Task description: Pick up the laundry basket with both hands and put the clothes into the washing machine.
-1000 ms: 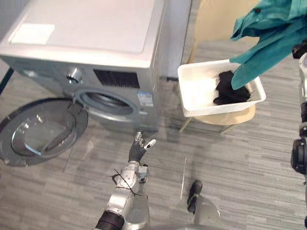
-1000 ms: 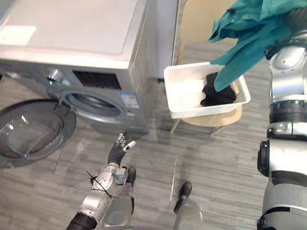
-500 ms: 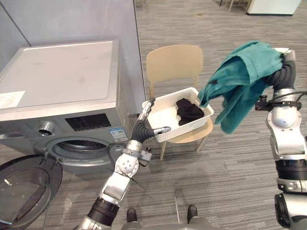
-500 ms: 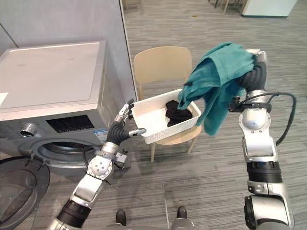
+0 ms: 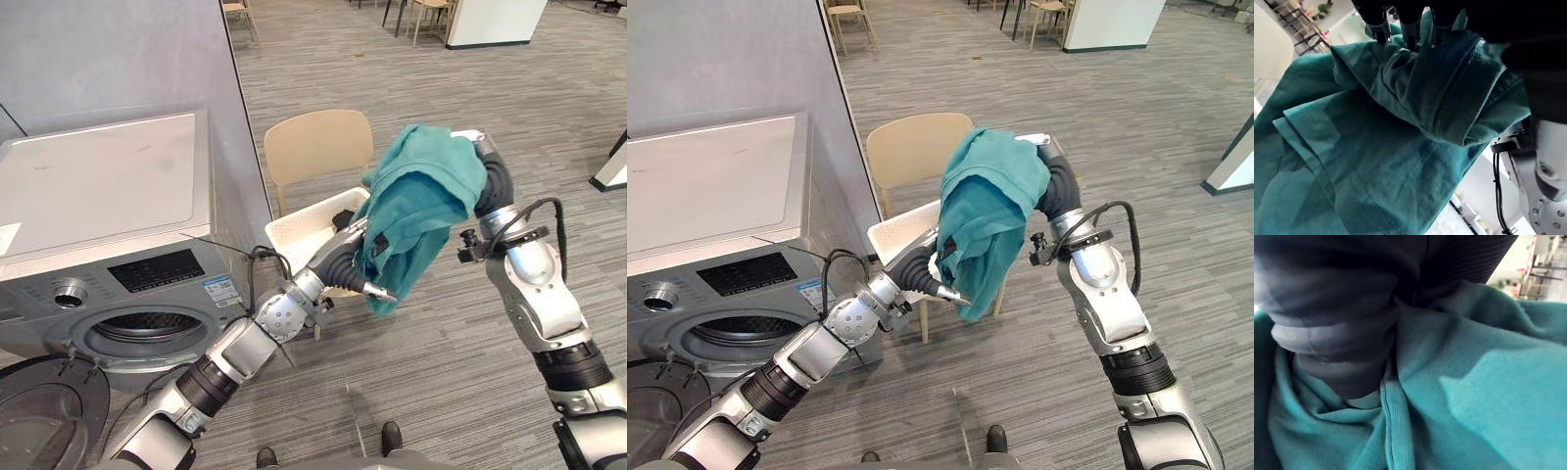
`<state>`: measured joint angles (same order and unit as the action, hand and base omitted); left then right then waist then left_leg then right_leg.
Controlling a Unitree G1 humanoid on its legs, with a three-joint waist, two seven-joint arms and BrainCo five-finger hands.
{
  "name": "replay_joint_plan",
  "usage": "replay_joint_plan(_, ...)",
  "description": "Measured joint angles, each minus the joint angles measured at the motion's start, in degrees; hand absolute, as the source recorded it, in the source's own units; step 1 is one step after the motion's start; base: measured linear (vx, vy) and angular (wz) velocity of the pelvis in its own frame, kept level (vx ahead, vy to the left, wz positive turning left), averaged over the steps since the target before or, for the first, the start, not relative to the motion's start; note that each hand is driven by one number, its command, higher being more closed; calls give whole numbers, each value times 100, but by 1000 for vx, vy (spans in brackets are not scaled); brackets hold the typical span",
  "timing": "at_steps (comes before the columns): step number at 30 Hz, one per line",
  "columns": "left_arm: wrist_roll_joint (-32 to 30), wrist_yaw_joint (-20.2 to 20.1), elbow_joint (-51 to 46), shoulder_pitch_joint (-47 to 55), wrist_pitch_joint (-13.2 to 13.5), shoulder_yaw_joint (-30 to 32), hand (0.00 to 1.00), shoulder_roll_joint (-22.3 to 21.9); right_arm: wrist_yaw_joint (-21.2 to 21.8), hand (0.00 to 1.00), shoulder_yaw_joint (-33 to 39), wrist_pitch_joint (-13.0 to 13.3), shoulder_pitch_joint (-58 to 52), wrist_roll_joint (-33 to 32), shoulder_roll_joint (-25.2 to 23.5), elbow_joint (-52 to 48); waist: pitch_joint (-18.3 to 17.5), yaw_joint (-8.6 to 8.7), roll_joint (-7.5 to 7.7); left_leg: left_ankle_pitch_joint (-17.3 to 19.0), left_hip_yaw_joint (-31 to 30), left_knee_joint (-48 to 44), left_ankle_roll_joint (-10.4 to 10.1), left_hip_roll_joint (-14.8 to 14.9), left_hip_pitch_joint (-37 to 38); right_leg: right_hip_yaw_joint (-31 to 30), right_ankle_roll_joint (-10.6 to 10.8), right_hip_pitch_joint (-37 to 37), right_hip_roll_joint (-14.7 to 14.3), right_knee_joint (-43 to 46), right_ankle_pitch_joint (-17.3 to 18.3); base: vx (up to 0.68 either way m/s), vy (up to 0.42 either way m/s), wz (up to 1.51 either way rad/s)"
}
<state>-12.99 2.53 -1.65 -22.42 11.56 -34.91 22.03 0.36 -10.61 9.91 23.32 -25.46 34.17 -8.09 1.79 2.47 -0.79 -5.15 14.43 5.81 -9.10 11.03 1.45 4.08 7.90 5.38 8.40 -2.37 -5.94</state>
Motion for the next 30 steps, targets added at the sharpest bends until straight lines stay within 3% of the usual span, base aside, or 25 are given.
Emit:
replay_joint_plan(9, -114, 289, 545, -77, -176, -41, 0, -752, 67, 100, -554, -33, -1, -98, -632, -26, -1, -37, -2, -4, -26, -31, 3, -1, -85, 21, -20, 2, -8, -118, -123, 12, 0, 1)
replay_joint_plan(19, 678, 642, 704, -171, -381, 50, 0, -889, -169, 100, -995, -42, -1, -216, -895, -16, -1, -49, -2, -2, -79, -31, 2, 5, -146, 61, -24, -1, -8, -190, -127, -2, -1, 1)
replay_joint_plan(20, 710, 659, 728, -171, -383, 90, 100, -889, -169, 100, -1042, -42, -2, -232, -895, -14, -1, -50, -2, -2, -86, -32, 2, 5, -154, 66, -25, -1, -8, -199, -128, 0, 0, 0)
replay_joint_plan(30, 757, 1009, 901, -110, -385, 323, 100, -1001, -156, 100, -1356, -19, -49, -445, -931, 0, -1, -116, 19, 6, -87, -34, -4, 7, -166, 83, -26, -53, -16, -316, -179, 0, 0, 0)
